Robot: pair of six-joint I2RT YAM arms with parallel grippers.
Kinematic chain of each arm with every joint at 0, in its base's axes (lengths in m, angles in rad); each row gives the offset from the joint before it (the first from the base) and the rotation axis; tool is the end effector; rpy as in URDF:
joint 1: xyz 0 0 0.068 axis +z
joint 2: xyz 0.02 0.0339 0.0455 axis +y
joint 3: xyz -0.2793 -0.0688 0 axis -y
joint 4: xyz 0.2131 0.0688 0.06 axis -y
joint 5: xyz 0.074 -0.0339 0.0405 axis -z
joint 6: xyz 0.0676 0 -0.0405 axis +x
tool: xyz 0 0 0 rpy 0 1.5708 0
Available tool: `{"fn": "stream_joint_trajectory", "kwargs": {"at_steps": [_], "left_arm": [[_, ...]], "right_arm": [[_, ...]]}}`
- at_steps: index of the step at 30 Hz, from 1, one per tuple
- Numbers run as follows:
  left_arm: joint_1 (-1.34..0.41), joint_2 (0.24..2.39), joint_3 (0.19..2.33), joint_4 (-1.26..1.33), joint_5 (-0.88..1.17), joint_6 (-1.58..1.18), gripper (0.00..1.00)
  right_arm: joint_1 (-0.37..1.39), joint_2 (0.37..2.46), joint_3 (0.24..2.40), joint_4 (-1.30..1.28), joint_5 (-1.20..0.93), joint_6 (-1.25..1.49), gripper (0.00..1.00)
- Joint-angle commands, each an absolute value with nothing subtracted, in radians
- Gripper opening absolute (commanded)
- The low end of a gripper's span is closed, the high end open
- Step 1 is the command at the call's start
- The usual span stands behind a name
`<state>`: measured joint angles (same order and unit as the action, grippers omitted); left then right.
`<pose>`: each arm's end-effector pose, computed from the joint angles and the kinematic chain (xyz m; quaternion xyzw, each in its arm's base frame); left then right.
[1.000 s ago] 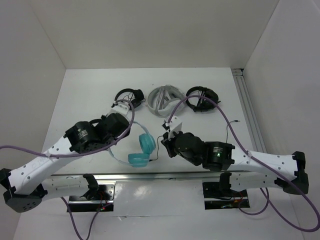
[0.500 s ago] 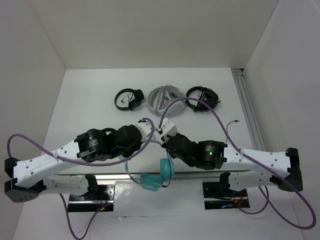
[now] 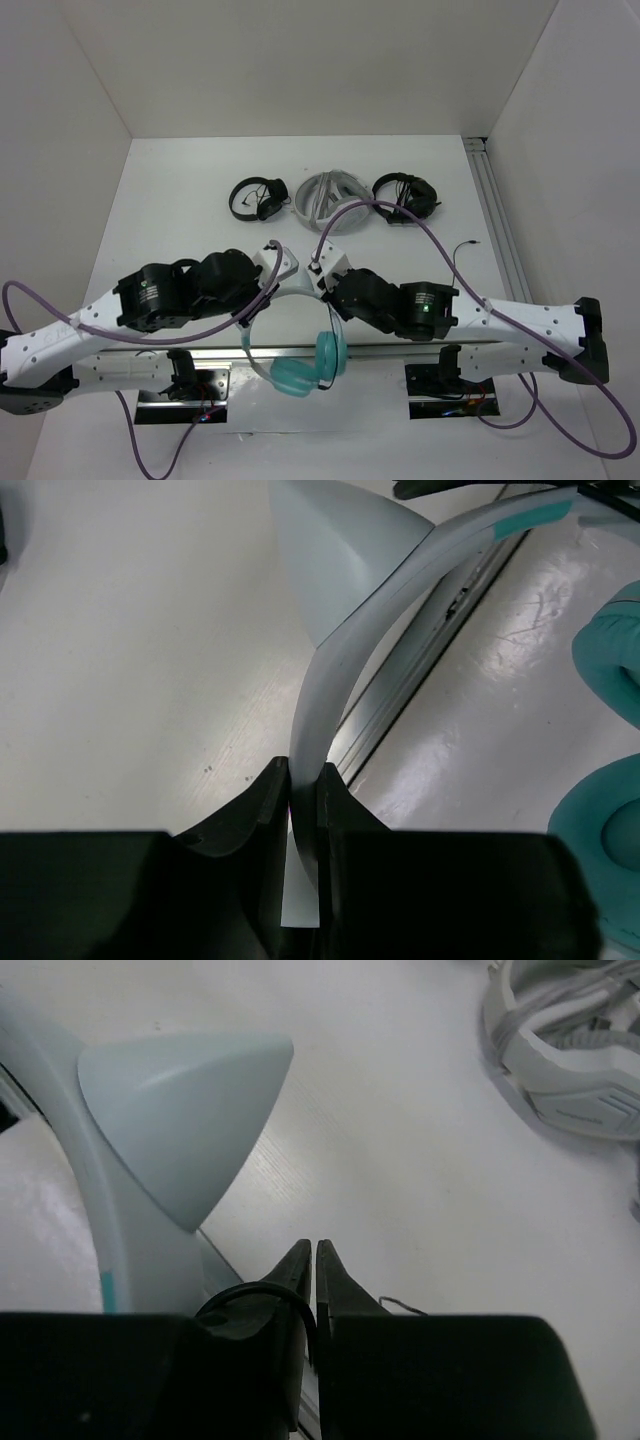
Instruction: Wrap the headphones
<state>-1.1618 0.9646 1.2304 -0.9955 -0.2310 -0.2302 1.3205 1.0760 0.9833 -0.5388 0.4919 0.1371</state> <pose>0.0758 -0.1360 0.3637 0.3652 0.8313 -0.1793 0.3787 0.0837 0.1984 0.3205 -0.3910 0.7793 0.1304 0.4720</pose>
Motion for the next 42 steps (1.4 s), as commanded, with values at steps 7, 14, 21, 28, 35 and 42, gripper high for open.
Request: {"fn": "stream_joint_trajectory", "kwargs": {"at_steps": [7, 14, 21, 28, 35, 42], "left_arm": [[-1.181, 0.899, 1.266, -0.907, -0.008, -0.184, 0.0], [-1.181, 0.877, 1.312, -0.884, -0.067, -0.255, 0.0], [-1.181, 0.888, 1.374, -0.894, -0.147, -0.325, 0.0], [-1.181, 0.939, 1.474, -0.98, -0.178, -0.365, 0.0], [-1.181, 0.942, 1.511, -1.083, -0.224, -0.451, 0.0], [-1.181, 0.963, 1.675, -1.224, -0.297, -0.534, 0.0]], "right_arm": [[1.296, 1.075, 0.899, -0.191, 0.347, 0.051, 0.36], [1.21, 1.143, 0.807, 0.079, 0.2, 0.041, 0.56], [1.097, 1.282, 0.759, 0.373, -0.112, 0.109, 0.7], [1.049, 1.503, 0.726, 0.595, -0.216, 0.189, 0.7], [0.989, 1.62, 0.65, 0.865, -0.321, 0.302, 0.7], [0.969, 1.738, 0.65, 0.922, -0.33, 0.322, 0.29]]}}
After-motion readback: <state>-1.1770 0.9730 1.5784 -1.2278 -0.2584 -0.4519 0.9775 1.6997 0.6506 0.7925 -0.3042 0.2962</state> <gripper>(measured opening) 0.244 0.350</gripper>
